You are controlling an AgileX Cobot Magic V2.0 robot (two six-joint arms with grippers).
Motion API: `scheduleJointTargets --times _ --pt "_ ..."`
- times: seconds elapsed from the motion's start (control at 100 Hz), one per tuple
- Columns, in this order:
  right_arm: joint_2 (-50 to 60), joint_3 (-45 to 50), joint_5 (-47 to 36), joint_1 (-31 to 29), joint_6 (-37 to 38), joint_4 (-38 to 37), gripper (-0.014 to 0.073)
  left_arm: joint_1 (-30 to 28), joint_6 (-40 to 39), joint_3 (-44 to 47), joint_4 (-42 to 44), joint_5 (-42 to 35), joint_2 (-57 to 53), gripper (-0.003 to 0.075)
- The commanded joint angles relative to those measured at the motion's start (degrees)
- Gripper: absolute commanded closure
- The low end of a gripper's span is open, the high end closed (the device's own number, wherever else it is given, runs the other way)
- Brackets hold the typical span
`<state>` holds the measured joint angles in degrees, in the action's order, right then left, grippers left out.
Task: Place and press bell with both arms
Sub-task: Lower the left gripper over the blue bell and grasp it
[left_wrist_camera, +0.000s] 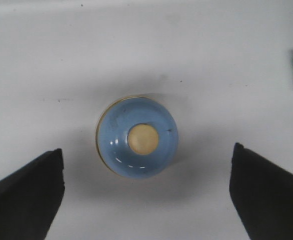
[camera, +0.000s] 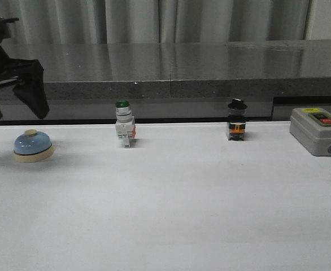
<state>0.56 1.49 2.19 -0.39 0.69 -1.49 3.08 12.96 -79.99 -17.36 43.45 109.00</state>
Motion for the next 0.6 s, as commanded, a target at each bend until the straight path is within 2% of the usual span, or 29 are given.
scheduleJointTargets --times 0.0,0.25,0.59 --pt "0.81 -0.84 -4.63 -0.23 -0.1 -0.48 0.0654 0.31 0.01 -3.9 -1.01 0.68 0.06 0.0081" --pt "0.81 -0.84 -4.63 -0.23 -0.1 -0.48 0.0654 0.42 0.01 -7.4 -1.01 1.67 5.22 0.0081" --pt "0.81 -0.84 -4.63 -0.23 -0.1 -0.48 0.0654 0.88 0.01 -7.45 0.4 0.75 8.22 0.0083"
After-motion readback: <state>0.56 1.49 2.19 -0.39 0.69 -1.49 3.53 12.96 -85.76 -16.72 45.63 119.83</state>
